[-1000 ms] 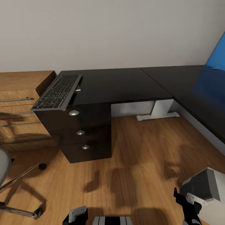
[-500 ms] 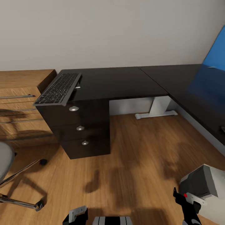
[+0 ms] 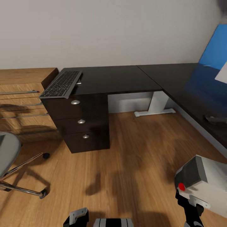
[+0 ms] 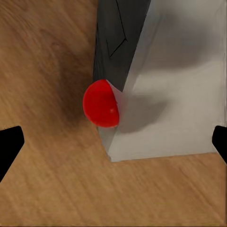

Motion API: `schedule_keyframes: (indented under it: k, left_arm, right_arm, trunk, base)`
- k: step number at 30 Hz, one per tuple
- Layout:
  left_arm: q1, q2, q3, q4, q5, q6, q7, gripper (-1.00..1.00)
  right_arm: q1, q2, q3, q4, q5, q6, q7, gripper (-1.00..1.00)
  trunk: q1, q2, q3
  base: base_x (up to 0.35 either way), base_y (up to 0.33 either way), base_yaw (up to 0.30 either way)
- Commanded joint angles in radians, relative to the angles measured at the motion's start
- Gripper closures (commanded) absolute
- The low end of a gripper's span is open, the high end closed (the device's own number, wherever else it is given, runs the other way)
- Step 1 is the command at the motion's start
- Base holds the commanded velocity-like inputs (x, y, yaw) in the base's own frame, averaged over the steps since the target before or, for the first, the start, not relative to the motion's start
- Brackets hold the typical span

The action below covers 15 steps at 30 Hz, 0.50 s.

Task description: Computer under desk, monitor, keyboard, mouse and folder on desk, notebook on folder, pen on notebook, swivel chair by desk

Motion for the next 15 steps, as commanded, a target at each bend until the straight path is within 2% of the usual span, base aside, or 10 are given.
schedule_keyframes:
  k: [1, 15]
  left_arm:
    - [0.000, 0.001, -0.006, 0.000, 0.009, -0.004, 0.007, -1.00]
    - [0.000, 0.001, -0.006, 0.000, 0.009, -0.004, 0.006, -1.00]
  right_arm:
    - [0.000, 0.000, -0.005, 0.000, 0.004, -0.002, -0.001, -1.00]
    - [0.000, 0.000, -0.003, 0.000, 0.006, -0.003, -0.001, -1.00]
  trunk:
    - [0.000, 0.000, -0.001]
    - [0.000, 0.000, -0.001]
  base:
    - [-0.088, -0.007, 0.000]
    - [-0.024, -0.002, 0.000]
